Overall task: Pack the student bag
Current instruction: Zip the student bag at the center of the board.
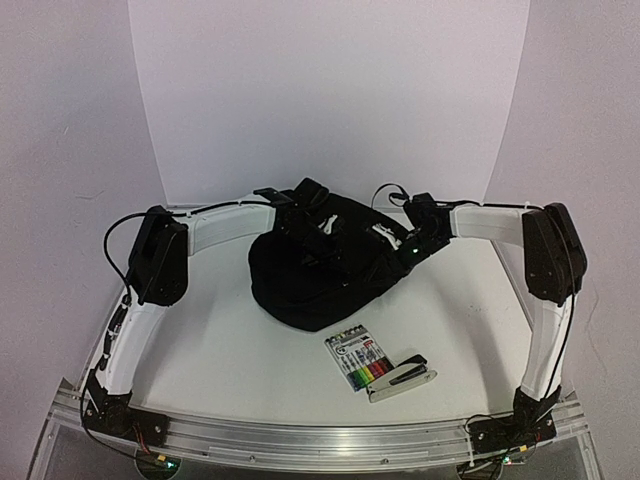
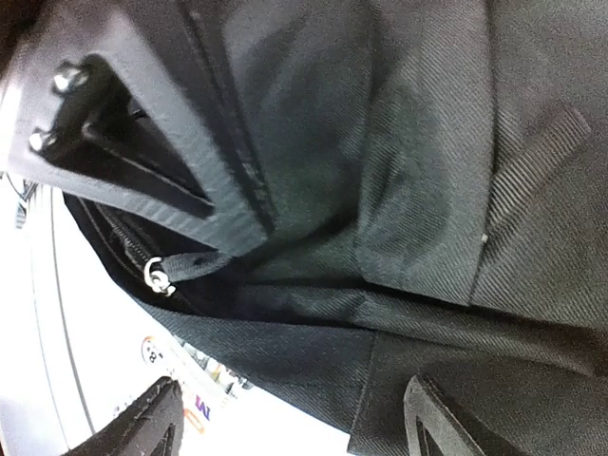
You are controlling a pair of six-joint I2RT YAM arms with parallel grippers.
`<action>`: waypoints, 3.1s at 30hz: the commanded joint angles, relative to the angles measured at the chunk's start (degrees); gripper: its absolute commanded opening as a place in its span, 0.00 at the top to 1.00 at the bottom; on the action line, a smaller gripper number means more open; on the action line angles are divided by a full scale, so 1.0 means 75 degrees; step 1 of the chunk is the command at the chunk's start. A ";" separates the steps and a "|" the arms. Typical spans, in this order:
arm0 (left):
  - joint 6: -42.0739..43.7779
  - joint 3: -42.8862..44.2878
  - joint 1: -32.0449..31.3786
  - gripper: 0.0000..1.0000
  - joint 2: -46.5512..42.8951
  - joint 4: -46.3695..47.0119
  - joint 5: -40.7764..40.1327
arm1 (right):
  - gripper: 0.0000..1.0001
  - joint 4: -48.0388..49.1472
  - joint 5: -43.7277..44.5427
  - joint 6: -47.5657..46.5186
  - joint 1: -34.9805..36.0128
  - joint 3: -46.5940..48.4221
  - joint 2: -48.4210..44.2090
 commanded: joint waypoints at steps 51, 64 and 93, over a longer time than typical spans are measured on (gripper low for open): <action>-0.0689 -0.4384 0.0343 1.00 -0.3727 0.0738 -0.0247 | 0.56 0.1419 0.1253 -0.4633 0.1531 0.0441 0.0552; -0.0767 -0.5224 0.0539 1.00 -0.4522 0.0066 -0.0814 | 1.00 0.1373 0.1933 -0.4555 0.1139 -0.0166 0.0009; -0.0185 -0.5276 0.1475 1.00 -0.4974 -0.0135 -0.0845 | 0.75 0.1362 0.2687 -0.4555 -0.0356 -0.0791 -0.0777</action>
